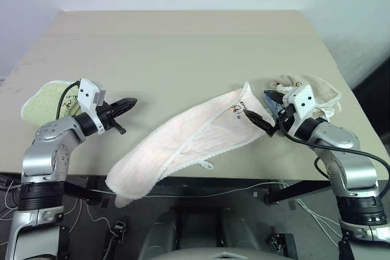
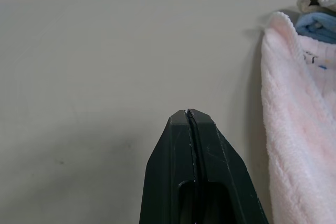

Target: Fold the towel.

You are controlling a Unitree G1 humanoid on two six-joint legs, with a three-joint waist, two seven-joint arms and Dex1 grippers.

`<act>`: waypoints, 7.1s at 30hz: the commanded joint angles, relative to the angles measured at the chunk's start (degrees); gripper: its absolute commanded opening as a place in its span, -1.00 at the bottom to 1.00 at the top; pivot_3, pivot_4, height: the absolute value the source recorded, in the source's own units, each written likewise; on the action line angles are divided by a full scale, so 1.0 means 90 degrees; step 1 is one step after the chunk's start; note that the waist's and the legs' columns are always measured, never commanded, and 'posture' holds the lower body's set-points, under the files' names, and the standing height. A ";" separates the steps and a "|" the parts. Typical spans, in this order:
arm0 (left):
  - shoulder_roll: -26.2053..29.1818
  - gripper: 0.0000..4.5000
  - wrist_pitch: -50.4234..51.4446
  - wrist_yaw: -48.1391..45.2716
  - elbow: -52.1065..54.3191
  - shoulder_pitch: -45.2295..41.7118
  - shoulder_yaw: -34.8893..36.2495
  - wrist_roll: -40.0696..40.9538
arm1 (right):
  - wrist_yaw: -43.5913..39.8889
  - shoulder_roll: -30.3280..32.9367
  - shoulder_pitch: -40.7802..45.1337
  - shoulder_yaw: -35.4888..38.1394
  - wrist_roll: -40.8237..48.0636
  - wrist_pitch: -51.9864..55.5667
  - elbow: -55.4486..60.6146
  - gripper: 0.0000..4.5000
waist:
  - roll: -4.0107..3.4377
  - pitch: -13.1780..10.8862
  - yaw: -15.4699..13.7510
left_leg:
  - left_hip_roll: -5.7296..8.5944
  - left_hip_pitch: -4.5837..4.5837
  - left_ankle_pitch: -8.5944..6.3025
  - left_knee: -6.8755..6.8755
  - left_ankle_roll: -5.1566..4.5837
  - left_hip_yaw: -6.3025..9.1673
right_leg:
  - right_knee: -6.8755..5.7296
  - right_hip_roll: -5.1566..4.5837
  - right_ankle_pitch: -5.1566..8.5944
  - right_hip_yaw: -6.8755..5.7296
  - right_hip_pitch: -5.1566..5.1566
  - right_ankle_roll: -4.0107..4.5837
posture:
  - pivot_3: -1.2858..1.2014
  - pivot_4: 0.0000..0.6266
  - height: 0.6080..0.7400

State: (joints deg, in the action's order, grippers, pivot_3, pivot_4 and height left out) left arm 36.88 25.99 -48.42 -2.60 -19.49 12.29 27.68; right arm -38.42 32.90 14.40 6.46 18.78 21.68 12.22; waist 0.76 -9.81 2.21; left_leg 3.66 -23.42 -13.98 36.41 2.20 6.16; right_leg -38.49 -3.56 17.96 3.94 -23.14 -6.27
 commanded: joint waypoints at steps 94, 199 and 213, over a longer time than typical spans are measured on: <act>0.3679 -0.83 -0.1202 -0.4381 0.2988 0.1978 -0.1280 -0.0677 | 0.3446 0.0490 0.5199 -0.4173 -0.7118 -0.7210 -0.7817 -1.00 | -0.0008 -0.0005 0.0213 | -0.0012 0.0003 0.0004 -0.0020 0.0007 -0.0009 | 0.0007 0.0034 -0.0001 0.0004 -0.0008 0.0007 | 0.03 -0.52 1.00; 0.2952 -0.99 -0.6498 -0.2059 0.1416 0.2344 -0.2069 -0.3250 | 0.3008 0.0324 0.4672 -0.3888 -0.6533 -0.6918 -0.7185 -1.00 | -0.0011 -0.0006 0.0205 | -0.0019 0.0007 0.0004 -0.0017 0.0006 -0.0020 | -0.0005 0.0040 -0.0002 0.0010 -0.0009 0.0010 | 0.03 -0.52 1.00; 0.2239 -0.99 -0.2639 -0.1538 0.1195 0.1150 -0.0634 -0.0533 | 0.2986 0.0389 0.4785 -0.3847 -0.6509 -0.6936 -0.7238 -1.00 | -0.0010 -0.0006 0.0218 | -0.0019 0.0007 0.0004 -0.0008 0.0006 -0.0018 | -0.0011 0.0041 -0.0002 0.0009 -0.0009 0.0010 | 0.03 -0.52 1.00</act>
State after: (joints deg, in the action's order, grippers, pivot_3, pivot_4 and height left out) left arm 57.34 -0.10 -63.01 8.65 -8.56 4.16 20.81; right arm -11.79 35.47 56.02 -30.14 -41.21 -40.39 -54.12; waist 0.67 -9.86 4.18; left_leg 3.49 -23.35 -13.94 36.34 2.26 5.99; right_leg -38.59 -3.19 17.94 4.03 -23.22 -6.18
